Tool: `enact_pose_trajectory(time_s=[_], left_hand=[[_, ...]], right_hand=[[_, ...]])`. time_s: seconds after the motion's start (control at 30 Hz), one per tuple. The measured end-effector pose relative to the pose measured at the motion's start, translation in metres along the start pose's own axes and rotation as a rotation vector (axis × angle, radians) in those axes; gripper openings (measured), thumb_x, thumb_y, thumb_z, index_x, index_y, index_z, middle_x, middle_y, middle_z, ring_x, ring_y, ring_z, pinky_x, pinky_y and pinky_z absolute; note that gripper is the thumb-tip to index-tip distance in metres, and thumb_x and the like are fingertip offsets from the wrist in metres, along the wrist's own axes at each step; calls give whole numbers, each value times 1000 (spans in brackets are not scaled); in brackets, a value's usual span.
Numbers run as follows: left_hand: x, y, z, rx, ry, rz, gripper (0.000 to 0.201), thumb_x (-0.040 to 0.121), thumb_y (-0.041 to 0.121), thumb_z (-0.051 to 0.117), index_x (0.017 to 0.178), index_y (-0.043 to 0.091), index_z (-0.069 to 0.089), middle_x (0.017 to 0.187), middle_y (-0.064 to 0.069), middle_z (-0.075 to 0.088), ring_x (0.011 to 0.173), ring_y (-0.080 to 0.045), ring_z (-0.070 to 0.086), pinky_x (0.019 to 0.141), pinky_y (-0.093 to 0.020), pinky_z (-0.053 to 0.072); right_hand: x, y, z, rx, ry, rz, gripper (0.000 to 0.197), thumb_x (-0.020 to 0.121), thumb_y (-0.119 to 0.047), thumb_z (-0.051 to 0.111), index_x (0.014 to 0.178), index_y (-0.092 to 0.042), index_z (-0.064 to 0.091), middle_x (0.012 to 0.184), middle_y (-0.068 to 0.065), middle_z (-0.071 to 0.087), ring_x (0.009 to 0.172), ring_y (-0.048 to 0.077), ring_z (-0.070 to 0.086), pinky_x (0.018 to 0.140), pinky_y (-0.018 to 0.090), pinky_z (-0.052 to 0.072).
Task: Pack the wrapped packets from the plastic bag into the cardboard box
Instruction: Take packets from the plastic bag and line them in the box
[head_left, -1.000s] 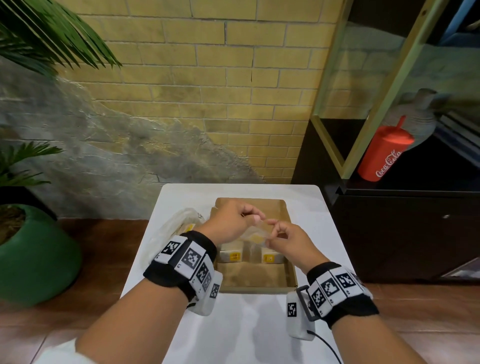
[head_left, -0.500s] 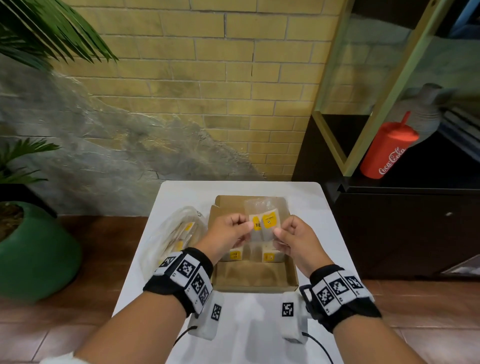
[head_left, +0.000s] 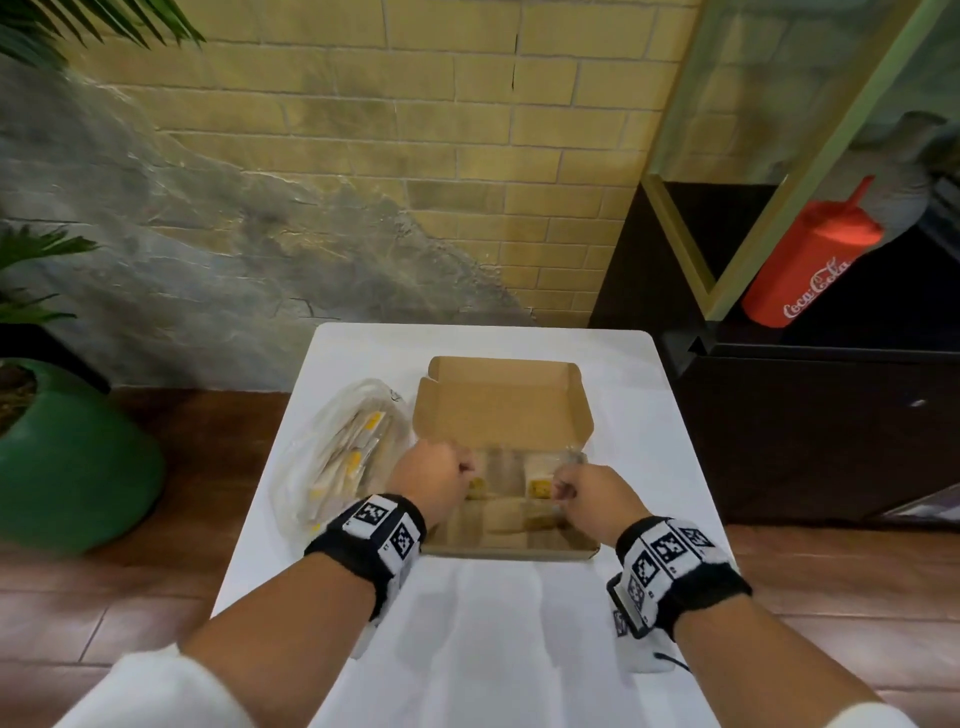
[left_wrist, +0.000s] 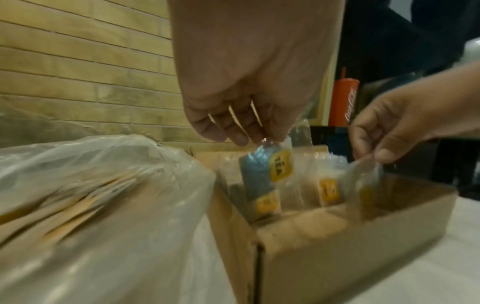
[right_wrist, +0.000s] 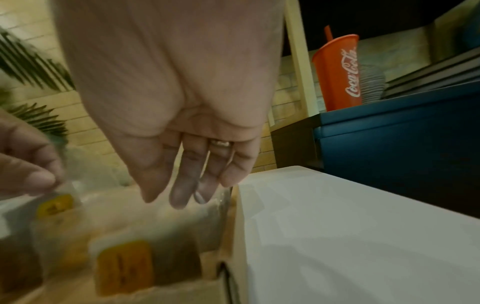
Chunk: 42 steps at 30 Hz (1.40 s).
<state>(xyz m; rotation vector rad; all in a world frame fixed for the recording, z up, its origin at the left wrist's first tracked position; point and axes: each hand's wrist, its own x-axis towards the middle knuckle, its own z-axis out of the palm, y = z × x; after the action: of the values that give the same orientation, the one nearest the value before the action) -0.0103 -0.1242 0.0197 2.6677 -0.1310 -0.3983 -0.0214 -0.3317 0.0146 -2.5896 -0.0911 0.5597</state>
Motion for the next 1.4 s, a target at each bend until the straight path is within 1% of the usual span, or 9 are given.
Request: enact_pose_trajectory(time_s=[0.2, 0.53, 0.6, 0.73, 1.0, 1.13, 1.23, 1.33, 1.4], left_hand=[[9, -7, 18, 354, -111, 48, 27, 87, 9, 46, 96, 25, 67, 109, -3, 62, 107, -24, 52, 85, -34, 44], [11, -5, 12, 309, 146, 102, 33, 82, 1, 48, 109, 19, 54, 110, 1, 54, 104, -19, 48, 83, -27, 37], [6, -3, 16, 240, 76, 104, 24, 83, 4, 47, 103, 15, 53, 107, -2, 54, 100, -22, 52, 79, -28, 40], [-4, -4, 29, 281, -272, 90, 24, 87, 8, 43, 106, 8, 58, 110, -10, 61, 98, -27, 59, 81, -33, 47], [0, -6, 33, 370, -293, -26, 33, 89, 7, 44, 119, 8, 59, 119, -12, 60, 107, -28, 60, 89, -32, 49], [-4, -6, 26, 200, -192, -62, 25, 86, 8, 46, 106, 11, 61, 106, -9, 61, 95, -25, 59, 79, -28, 48], [-4, -14, 14, -32, 69, -93, 13, 87, 12, 48, 94, 12, 60, 93, -3, 57, 83, -20, 55, 71, -26, 45], [-3, -33, 5, -16, 274, -148, 19, 87, 17, 50, 104, 13, 60, 110, -4, 52, 106, -24, 48, 85, -32, 42], [-3, -50, 2, 112, 267, -256, 35, 87, 20, 47, 121, 17, 53, 128, -8, 46, 116, -29, 40, 93, -39, 40]], right_hand=[[11, 3, 14, -221, -50, -1, 30, 85, -6, 46, 100, -21, 67, 104, 8, 66, 97, 26, 60, 79, 27, 46], [13, 10, 17, -183, 266, -40, 24, 88, -4, 44, 107, -12, 56, 112, 4, 52, 101, 25, 48, 77, 30, 42], [7, 6, 21, -145, 221, -90, 20, 88, -5, 43, 103, -10, 55, 109, 7, 54, 94, 27, 52, 72, 30, 40], [4, 8, 40, -202, -128, -126, 28, 88, -4, 41, 110, -11, 57, 112, 11, 56, 96, 29, 57, 74, 29, 40], [3, 11, 45, -223, -108, -43, 39, 90, -7, 42, 127, -16, 49, 124, 9, 50, 107, 28, 55, 88, 30, 43], [0, 12, 42, -111, -74, -45, 40, 88, -7, 45, 124, -19, 55, 121, 6, 53, 105, 26, 56, 90, 30, 45], [-3, 10, 38, -18, -23, -46, 37, 86, -7, 46, 118, -19, 60, 118, 5, 57, 102, 24, 57, 89, 30, 46], [-6, 4, 34, 39, 12, -56, 33, 87, -8, 46, 113, -17, 63, 115, 6, 59, 101, 22, 57, 88, 27, 45], [-7, 0, 33, 65, 22, -61, 32, 86, -8, 46, 112, -16, 64, 114, 5, 61, 101, 21, 57, 88, 26, 45]])
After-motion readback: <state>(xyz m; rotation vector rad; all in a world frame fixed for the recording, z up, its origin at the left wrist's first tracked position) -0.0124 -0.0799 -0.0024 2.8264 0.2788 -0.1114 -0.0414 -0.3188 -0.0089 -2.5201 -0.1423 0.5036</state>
